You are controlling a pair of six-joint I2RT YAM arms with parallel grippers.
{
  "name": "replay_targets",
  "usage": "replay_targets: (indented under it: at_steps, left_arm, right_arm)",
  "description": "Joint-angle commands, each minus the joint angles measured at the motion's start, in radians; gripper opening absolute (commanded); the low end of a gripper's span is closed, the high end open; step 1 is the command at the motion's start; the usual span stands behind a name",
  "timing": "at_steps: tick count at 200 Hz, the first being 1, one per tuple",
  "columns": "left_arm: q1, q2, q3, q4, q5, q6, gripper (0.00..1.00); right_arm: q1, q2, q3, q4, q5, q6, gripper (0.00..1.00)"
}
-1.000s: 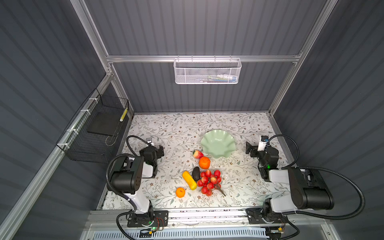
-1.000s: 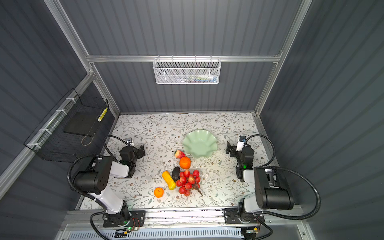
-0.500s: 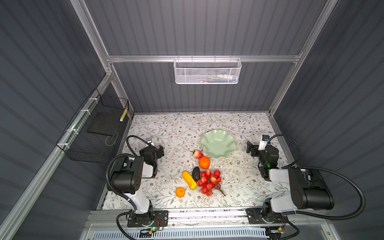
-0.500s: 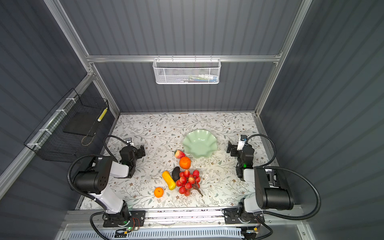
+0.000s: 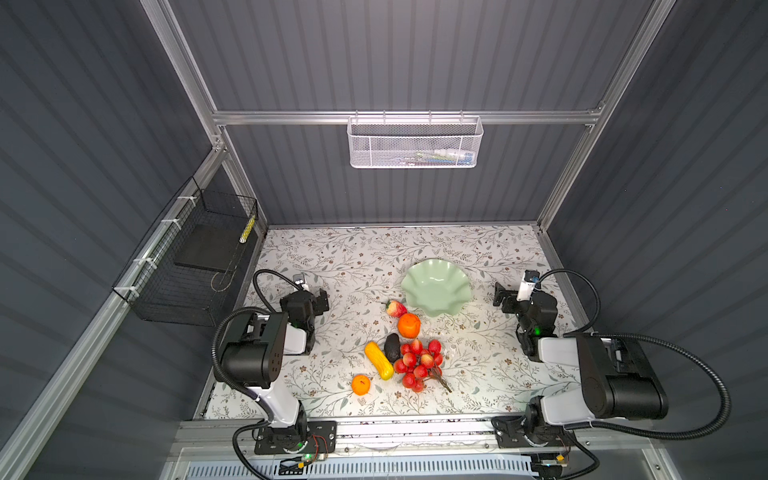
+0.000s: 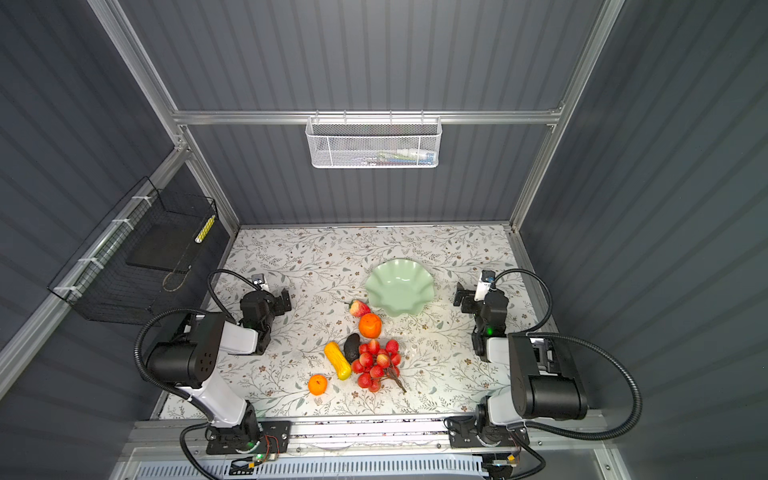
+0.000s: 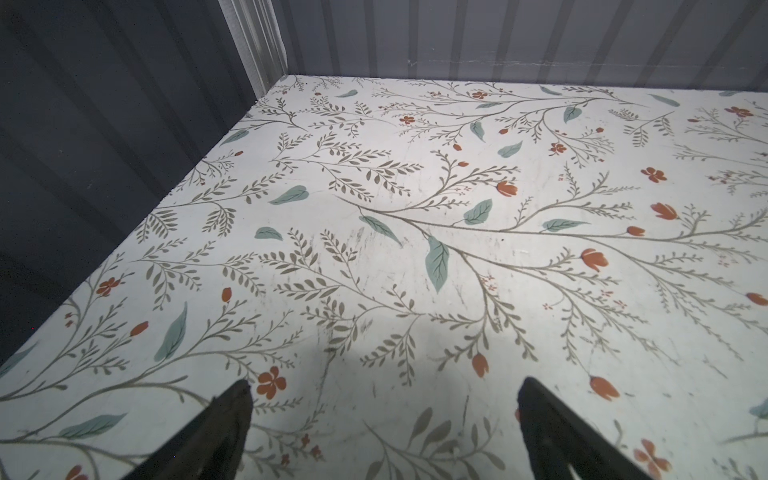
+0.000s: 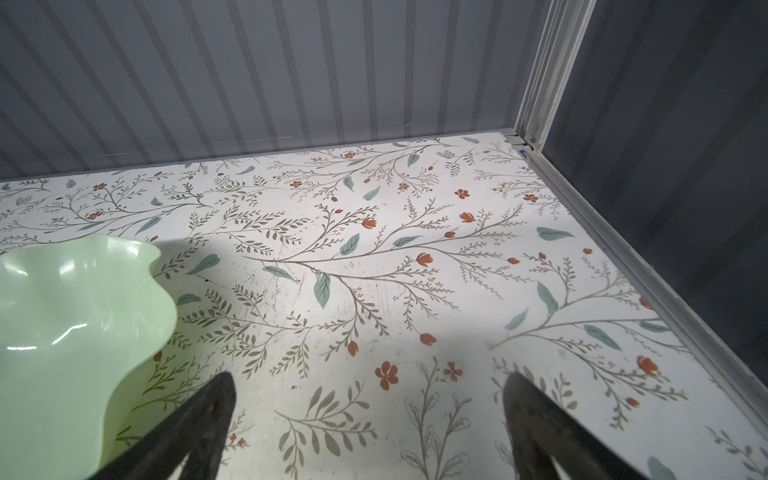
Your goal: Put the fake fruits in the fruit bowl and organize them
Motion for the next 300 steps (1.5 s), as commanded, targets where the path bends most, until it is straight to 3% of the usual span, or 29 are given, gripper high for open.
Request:
replay_targets:
  at_steps: [1,15,27,40,53,63,89,121,148,178,208,300]
  left_arm:
    - [-0.002,0.0,0.01,0.017,0.014,0.012,1.0]
    - [-0.002,-0.053,0.01,-0.022,-0.038,-0.006,1.0]
    - [-0.002,-0.154,0.051,-0.197,-0.077,-0.033,1.0]
    - [-0.002,-0.265,0.123,-0.434,-0.065,-0.105,1.0]
    - [-0.002,-0.354,0.174,-0.57,0.005,-0.169,1.0]
    - [-0.002,-0.415,0.204,-0.659,0.054,-0.239,1.0]
    - [-0.002,-0.482,0.354,-1.008,0.167,-0.323,0.99]
    - [-0.013,-0.519,0.422,-1.285,0.352,-0.398,0.89]
    - [-0.173,-0.569,0.408,-1.468,0.307,-0.453,0.87]
    - [-0.346,-0.618,0.362,-1.605,0.251,-0.536,0.87]
    - [-0.432,-0.68,0.306,-1.655,0.273,-0.613,0.87]
    - [-0.754,-0.625,0.25,-1.76,0.299,-0.741,0.84]
  right_arm:
    - [-0.001,-0.02,0.014,0.002,0.051,0.014,0.99]
    - [0.015,-0.115,0.059,-0.162,0.105,0.013,0.99]
    - [0.037,-0.206,0.149,-0.388,0.167,0.027,0.99]
    - [0.042,-0.275,0.26,-0.582,0.225,0.164,0.99]
    - [0.04,-0.307,0.329,-0.661,0.256,0.361,0.99]
    - [0.025,-0.331,0.373,-0.763,0.175,0.417,0.99]
    - [-0.01,-0.32,0.323,-0.642,0.002,0.484,0.99]
    - [-0.002,-0.268,0.428,-0.782,-0.089,0.478,0.99]
    - [0.004,-0.219,0.497,-0.856,-0.107,0.467,0.99]
    - [0.036,-0.186,0.536,-0.885,-0.094,0.463,0.99]
    - [0.081,-0.144,0.583,-0.917,-0.077,0.446,0.99]
    - [0.139,-0.09,0.633,-0.955,-0.041,0.444,0.99]
